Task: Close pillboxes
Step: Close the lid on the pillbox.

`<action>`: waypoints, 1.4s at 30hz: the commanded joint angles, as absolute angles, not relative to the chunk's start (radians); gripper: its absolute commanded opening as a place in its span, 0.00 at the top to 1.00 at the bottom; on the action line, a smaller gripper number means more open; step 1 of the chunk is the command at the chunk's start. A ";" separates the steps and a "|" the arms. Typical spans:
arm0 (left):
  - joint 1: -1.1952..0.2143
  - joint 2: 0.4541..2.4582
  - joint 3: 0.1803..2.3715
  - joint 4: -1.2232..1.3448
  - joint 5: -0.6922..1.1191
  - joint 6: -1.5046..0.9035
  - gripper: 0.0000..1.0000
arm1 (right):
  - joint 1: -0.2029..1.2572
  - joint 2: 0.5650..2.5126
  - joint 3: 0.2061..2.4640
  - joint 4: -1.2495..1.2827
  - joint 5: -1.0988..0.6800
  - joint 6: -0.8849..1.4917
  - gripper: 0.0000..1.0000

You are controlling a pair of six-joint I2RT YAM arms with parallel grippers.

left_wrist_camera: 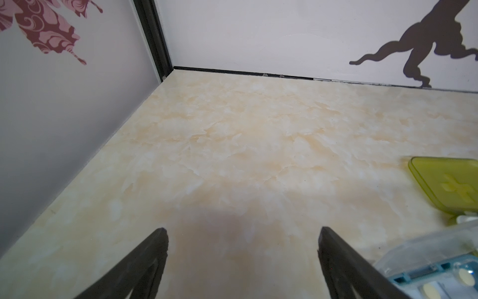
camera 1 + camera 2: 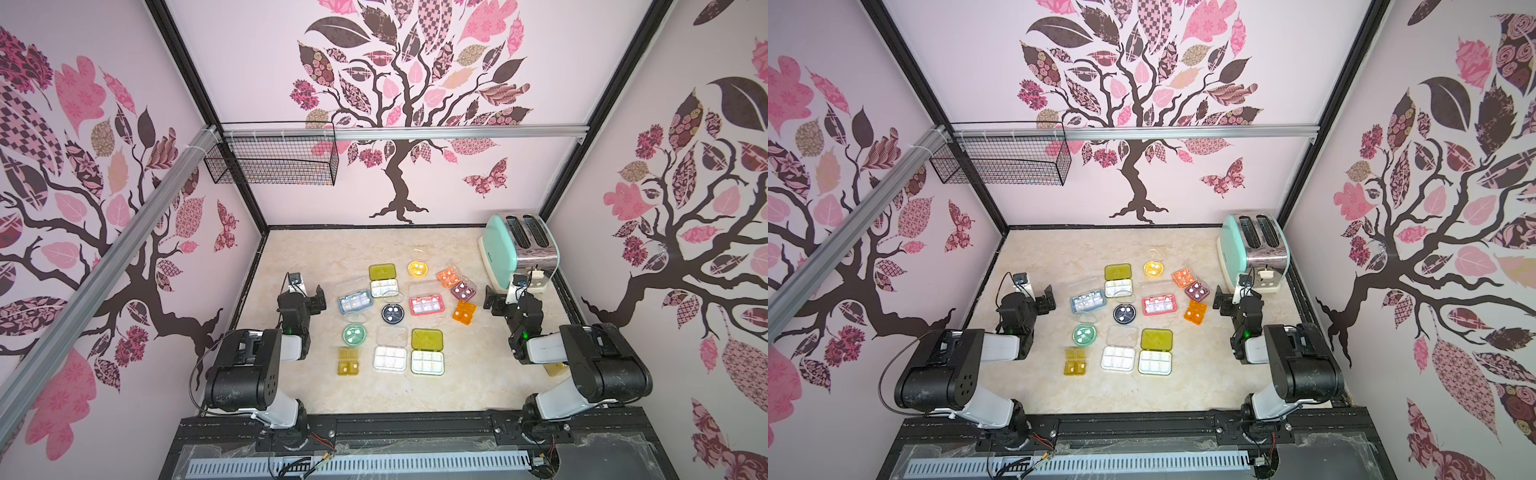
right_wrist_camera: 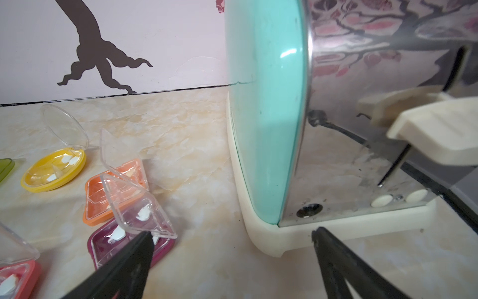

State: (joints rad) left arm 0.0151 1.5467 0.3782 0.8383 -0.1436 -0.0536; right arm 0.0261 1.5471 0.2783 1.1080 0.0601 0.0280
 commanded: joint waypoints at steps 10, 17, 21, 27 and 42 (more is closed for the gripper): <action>-0.149 1.120 0.733 0.084 -0.389 -0.189 0.11 | 0.031 1.074 0.561 0.202 0.168 0.264 0.01; -0.198 1.050 0.897 -0.266 -0.170 -0.386 0.19 | 0.057 1.032 0.733 -0.208 -0.003 0.354 0.01; -0.209 1.026 0.919 -0.400 0.050 -0.454 0.19 | 0.197 1.044 0.833 -0.433 0.019 0.333 0.01; -0.347 0.988 0.912 -0.612 0.148 -0.476 0.21 | 0.303 1.045 0.867 -0.563 -0.167 0.312 0.03; -0.744 1.119 0.659 -0.293 0.322 -0.892 0.34 | 0.500 1.376 0.907 -0.505 -0.339 0.128 0.13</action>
